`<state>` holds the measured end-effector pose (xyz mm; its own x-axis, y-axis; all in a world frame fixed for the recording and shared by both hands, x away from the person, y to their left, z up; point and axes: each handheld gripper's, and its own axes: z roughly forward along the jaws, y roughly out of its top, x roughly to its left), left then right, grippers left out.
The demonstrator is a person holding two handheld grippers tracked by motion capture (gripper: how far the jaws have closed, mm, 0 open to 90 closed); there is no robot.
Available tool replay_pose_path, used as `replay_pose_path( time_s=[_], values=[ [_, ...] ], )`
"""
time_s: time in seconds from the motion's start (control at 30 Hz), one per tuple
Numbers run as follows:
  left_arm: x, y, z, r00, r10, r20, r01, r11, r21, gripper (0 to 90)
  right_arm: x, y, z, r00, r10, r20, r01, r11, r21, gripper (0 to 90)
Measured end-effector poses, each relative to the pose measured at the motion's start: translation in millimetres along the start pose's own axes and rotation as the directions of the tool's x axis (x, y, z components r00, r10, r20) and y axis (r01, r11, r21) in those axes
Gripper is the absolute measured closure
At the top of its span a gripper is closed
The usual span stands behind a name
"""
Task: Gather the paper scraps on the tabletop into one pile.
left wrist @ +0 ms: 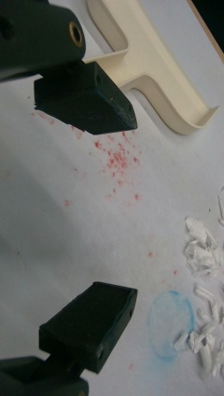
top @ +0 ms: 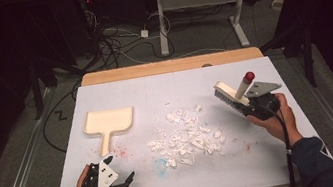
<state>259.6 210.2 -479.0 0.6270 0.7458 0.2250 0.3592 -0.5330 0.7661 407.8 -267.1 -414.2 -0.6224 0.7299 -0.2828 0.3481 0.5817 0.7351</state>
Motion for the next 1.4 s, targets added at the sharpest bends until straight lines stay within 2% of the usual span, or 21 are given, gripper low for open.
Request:
replay_pose_path(
  time_s=[0.17, 0.3, 0.33, 0.37, 0.43, 0.57, 0.63, 0.67, 0.7, 0.8, 1.0, 1.07, 1.17, 1.27, 1.3, 1.37, 1.4],
  values=[
    [0.6, 2.4, 3.6, 0.9999, 0.014, 0.006, -0.014, 0.9999, -0.003, 16.3, 11.0, 19.3, 32.4, 0.9965, -0.073, 0.041, 0.073, 0.997, 0.020, 68.2],
    [-1.1, 3.9, 5.7, 0.9995, 0.029, 0.014, -0.029, 0.9996, 0.001, 16.3, 22.4, 32.5, 53.9, 0.9933, -0.113, 0.025, 0.112, 0.993, 0.039, 68.2],
    [-1.5, 4.0, 6.1, 0.9994, 0.032, 0.016, -0.032, 0.9995, 0.004, 16.3, 25.5, 36.1, 58.7, 0.9906, -0.136, 0.015, 0.135, 0.990, 0.042, 68.2],
    [-1.7, 3.9, 6.2, 0.9993, 0.031, 0.019, -0.032, 0.9995, 0.004, 16.3, 36.2, 42.7, 67.6, 0.9878, -0.156, 0.010, 0.155, 0.987, 0.049, 68.2],
    [-1.9, 4.0, 6.2, 0.9991, 0.037, 0.021, -0.037, 0.9993, 0.003, 16.3, 39.9, 44.6, 70.2, 0.9868, -0.162, 0.001, 0.161, 0.985, 0.053, 68.2],
    [-1.8, 4.3, 5.7, 0.9988, 0.043, 0.024, -0.043, 0.9991, 0.003, 16.3, 60.7, 50.8, 77.6, 0.9755, -0.217, -0.038, 0.219, 0.975, 0.049, 68.1],
    [-2.0, 4.4, 5.7, 0.9985, 0.049, 0.025, -0.049, 0.9988, 0.007, 16.3, 67.0, 51.8, 76.9, 0.9719, -0.226, -0.066, 0.228, 0.973, 0.034, 68.0],
    [-2.3, 4.4, 5.9, 0.9985, 0.048, 0.027, -0.048, 0.9988, 0.006, 16.3, 70.7, 52.1, 75.0, 0.9657, -0.238, -0.104, 0.240, 0.971, 0.013, 68.0],
    [-2.3, 4.5, 5.8, 0.9983, 0.052, 0.029, -0.052, 0.9986, 0.009, 16.3, 74.2, 52.1, 72.9, 0.9623, -0.241, -0.126, 0.243, 0.970, 0.000, 68.0],
    [-2.9, 4.6, 5.4, 0.9983, 0.052, 0.029, -0.052, 0.9986, 0.006, 16.3, 83.3, 49.1, 65.0, 0.9424, -0.271, -0.196, 0.270, 0.962, -0.033, 67.9],
    [-2.9, 4.6, 4.5, 0.9985, 0.047, 0.027, -0.047, 0.9989, 0.004, 16.3, 96.4, 36.0, 39.2, 0.9028, -0.327, -0.280, 0.316, 0.945, -0.082, 67.8],
    [-3.5, 5.0, 4.2, 0.9987, 0.045, 0.025, -0.045, 0.9990, 0.003, 16.3, 97.3, 35.3, 30.0, 0.9010, -0.328, -0.284, 0.314, 0.945, -0.093, 68.1],
    [-4.1, 6.0, 4.1, 0.9985, 0.049, 0.026, -0.049, 0.9988, 0.003, 16.3, 92.6, 38.8, 19.8, 0.9042, -0.314, -0.289, 0.294, 0.949, -0.114, 68.1],
    [-4.3, 6.2, 4.6, 0.9984, 0.050, 0.027, -0.050, 0.9988, 0.004, 16.3, 84.1, 46.0, 12.8, 0.9112, -0.311, -0.270, 0.287, 0.950, -0.125, 68.1],
    [-3.9, 6.2, 4.9, 0.9985, 0.047, 0.029, -0.047, 0.9989, 0.003, 16.3, 77.1, 52.9, 10.5, 0.9197, -0.308, -0.243, 0.285, 0.950, -0.125, 68.1],
    [-3.3, 6.0, 5.3, 0.9985, 0.046, 0.030, -0.047, 0.9989, 0.004, 16.3, 74.0, 55.4, 10.5, 0.9209, -0.309, -0.238, 0.286, 0.950, -0.127, 68.1],
    [-3.2, 5.9, 5.5, 0.9985, 0.047, 0.030, -0.047, 0.9989, 0.003, 16.3, 69.4, 59.7, 11.5, 0.9264, -0.297, -0.231, 0.274, 0.953, -0.128, 68.1]
  ],
)
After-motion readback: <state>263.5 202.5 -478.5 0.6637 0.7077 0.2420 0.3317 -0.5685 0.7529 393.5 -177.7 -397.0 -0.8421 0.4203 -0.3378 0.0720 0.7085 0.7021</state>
